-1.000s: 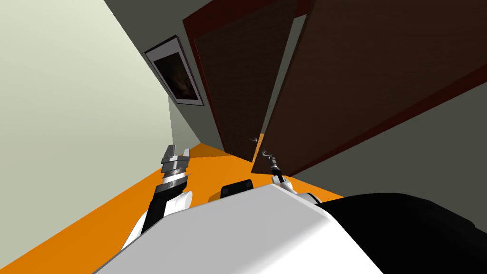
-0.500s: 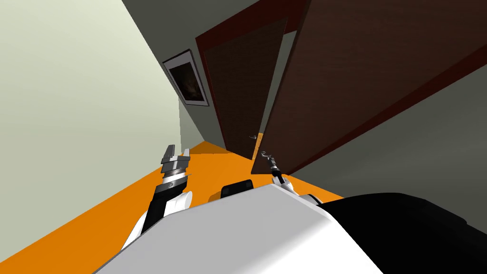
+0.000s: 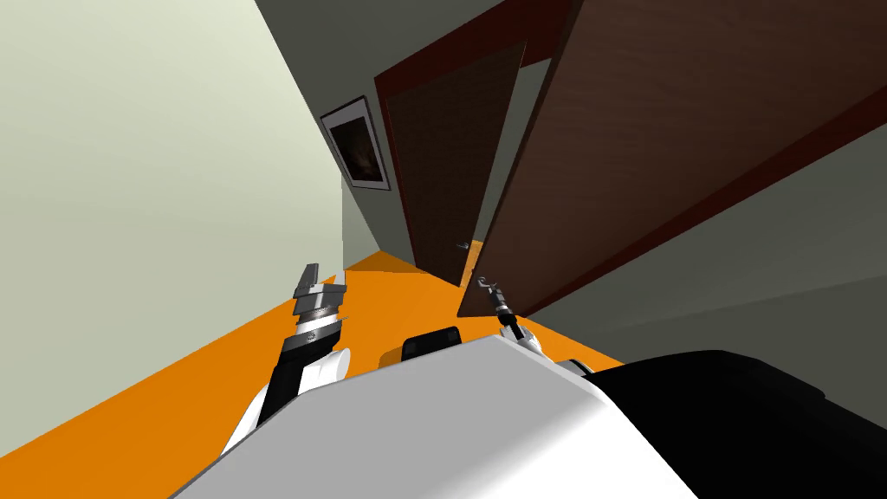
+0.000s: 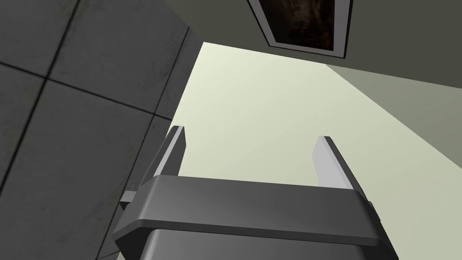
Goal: Pull the door open
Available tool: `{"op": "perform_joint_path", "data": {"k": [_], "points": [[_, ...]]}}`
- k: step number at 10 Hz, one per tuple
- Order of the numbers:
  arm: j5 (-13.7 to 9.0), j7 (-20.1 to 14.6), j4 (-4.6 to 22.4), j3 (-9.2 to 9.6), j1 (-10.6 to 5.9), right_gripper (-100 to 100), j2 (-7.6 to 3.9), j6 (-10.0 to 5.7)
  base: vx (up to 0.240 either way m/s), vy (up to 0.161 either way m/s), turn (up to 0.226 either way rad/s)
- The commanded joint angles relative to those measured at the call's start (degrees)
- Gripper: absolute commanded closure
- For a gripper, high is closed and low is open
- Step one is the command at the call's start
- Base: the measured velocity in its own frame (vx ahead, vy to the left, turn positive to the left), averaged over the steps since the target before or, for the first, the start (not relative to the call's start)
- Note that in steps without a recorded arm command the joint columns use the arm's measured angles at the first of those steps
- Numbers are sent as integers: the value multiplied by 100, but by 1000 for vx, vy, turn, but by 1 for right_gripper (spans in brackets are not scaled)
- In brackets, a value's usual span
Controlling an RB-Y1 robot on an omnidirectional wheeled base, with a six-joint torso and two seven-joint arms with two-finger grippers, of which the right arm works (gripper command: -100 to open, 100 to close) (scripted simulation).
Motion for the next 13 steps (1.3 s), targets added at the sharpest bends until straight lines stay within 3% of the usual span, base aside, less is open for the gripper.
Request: {"op": "perform_joint_path", "data": {"k": [1, 3, 4, 5, 8, 12, 13], "points": [[55, -83, 119, 104, -4, 100, 8, -167, -146, -31, 32], [111, -195, 104, 200, 85, 100, -53, -298, -127, -30, 73], [73, -143, 181, 127, 47, 100, -68, -243, -63, -24, 12], [121, -244, 195, 200, 174, 100, -133, -441, -123, -31, 133], [214, -422, 172, 341, 418, 100, -250, -790, -230, -60, 162], [302, -592, 152, 475, 651, 100, -361, -1120, -169, -42, 87], [263, -555, 87, 409, 655, 100, -384, -984, -73, -23, 2]]}}
